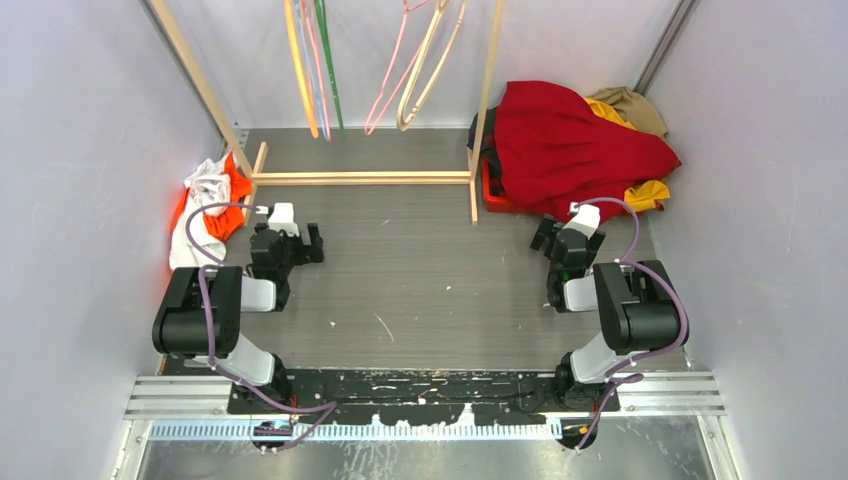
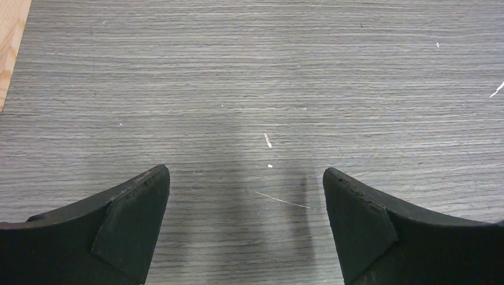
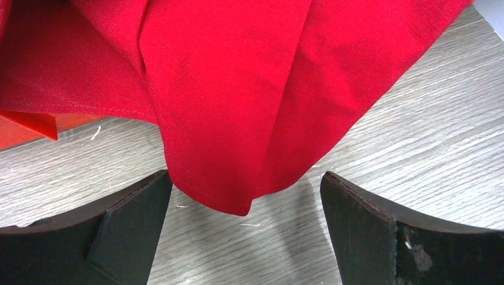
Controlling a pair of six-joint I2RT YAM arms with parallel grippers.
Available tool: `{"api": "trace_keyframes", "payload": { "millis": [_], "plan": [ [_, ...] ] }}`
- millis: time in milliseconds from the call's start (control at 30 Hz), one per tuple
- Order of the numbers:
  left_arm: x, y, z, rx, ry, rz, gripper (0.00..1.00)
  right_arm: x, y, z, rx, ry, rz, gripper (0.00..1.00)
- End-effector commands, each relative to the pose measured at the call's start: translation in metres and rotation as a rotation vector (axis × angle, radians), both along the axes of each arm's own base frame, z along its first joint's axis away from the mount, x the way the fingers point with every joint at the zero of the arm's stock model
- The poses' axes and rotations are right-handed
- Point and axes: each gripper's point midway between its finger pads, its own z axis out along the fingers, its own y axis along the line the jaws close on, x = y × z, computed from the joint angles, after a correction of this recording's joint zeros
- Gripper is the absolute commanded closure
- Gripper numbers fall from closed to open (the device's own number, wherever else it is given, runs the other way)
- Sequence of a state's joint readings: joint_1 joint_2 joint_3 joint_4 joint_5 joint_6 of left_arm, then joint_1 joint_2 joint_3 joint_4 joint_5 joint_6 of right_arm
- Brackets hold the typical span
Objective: Place the skirt on the hanger
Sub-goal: Move the skirt to the center of the board.
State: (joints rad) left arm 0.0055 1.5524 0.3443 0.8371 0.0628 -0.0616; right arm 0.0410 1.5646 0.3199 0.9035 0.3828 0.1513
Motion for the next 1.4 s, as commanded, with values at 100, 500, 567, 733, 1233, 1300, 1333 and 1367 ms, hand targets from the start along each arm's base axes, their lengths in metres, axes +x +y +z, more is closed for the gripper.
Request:
{"api": "trace_keyframes", "payload": {
  "millis": [100,500,567,733,1233,1300,1333,1367],
  "plan": [
    [0.017,0.001,0.027,0.027,-0.096,-0.001,0.01,0.013,0.0,0.023,0.001,-0.075,0.006,0.0],
    [0.018,0.001,0.027,0.026,-0.096,-0.001,0.01,0.013,0.0,0.022,0.003,-0.075,0.008,0.0],
    [0.018,0.001,0.027,0.026,-0.097,-0.001,0.01,0.013,0.0,0.023,0.002,-0.078,0.007,0.0],
    [0.017,0.001,0.027,0.026,-0.096,-0.001,0.01,0.012,-0.001,0.024,0.0,-0.081,0.008,0.0],
    [0.003,-0.013,0.09,-0.016,-0.078,-0.065,0.01,-0.024,-0.008,0.142,0.038,-0.216,-0.055,0.0],
    [-0.004,-0.015,0.107,-0.04,-0.08,-0.067,0.01,-0.03,-0.009,0.169,0.1,-0.256,-0.09,0.0],
    [-0.007,-0.018,0.117,-0.051,-0.092,-0.074,0.01,-0.034,-0.008,0.178,0.14,-0.265,-0.103,0.0],
    [-0.01,-0.02,0.127,-0.063,-0.101,-0.079,0.01,-0.037,-0.005,0.186,0.202,-0.286,-0.115,0.0]
  ]
}}
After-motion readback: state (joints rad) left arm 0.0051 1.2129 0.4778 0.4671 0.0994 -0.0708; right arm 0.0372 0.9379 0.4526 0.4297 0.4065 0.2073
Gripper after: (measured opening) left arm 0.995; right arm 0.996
